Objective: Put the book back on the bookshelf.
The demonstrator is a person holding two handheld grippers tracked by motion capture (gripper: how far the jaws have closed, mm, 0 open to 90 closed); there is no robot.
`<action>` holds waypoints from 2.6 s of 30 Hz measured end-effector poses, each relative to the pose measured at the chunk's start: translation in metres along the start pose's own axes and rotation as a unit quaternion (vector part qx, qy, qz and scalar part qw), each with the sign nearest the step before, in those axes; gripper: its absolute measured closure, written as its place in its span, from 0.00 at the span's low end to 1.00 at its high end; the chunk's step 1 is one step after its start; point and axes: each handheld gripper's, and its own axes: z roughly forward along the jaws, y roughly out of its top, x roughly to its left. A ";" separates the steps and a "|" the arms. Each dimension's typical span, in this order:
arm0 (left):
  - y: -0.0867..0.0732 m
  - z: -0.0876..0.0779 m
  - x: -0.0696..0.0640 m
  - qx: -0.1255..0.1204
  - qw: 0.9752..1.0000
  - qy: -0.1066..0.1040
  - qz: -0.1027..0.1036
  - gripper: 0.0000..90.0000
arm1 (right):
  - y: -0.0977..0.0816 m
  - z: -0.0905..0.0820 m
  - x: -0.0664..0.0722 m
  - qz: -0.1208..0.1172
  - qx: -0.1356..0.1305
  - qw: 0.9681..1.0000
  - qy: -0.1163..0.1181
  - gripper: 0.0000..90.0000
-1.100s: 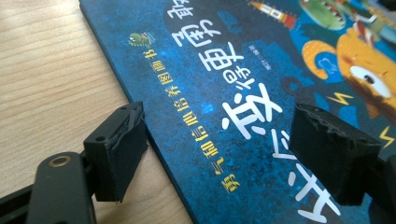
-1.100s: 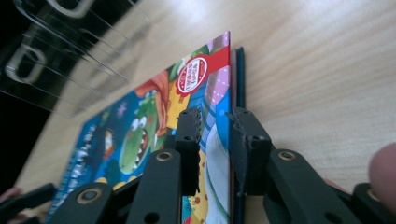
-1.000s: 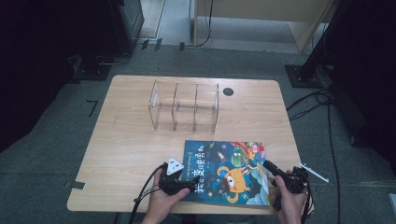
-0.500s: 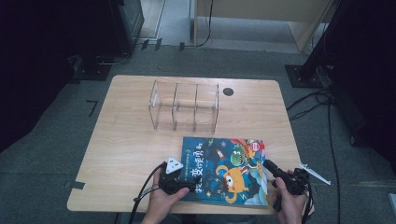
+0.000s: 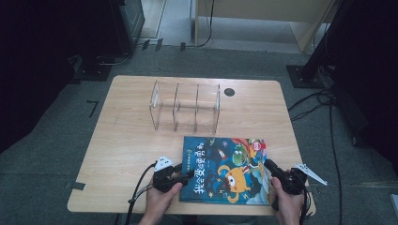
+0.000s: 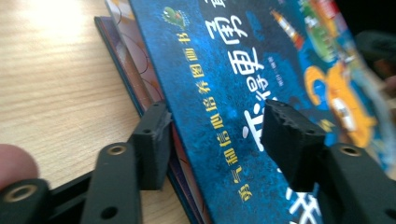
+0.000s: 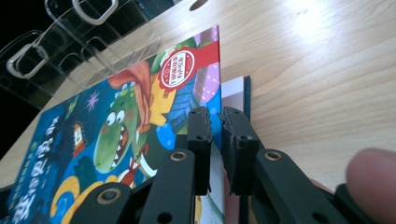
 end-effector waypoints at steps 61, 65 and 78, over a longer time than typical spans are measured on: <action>0.005 0.013 0.007 0.057 0.988 -0.117 -0.085 0.73 | -0.018 -0.020 -0.010 -0.073 0.047 0.994 -0.060 0.70; 0.007 0.009 0.009 0.047 0.983 -0.141 -0.104 0.80 | -0.019 -0.021 -0.013 -0.061 0.041 0.996 -0.051 0.70; 0.014 0.006 0.007 0.021 0.974 -0.167 -0.149 0.90 | -0.036 -0.037 0.001 -0.142 0.056 0.983 -0.101 0.53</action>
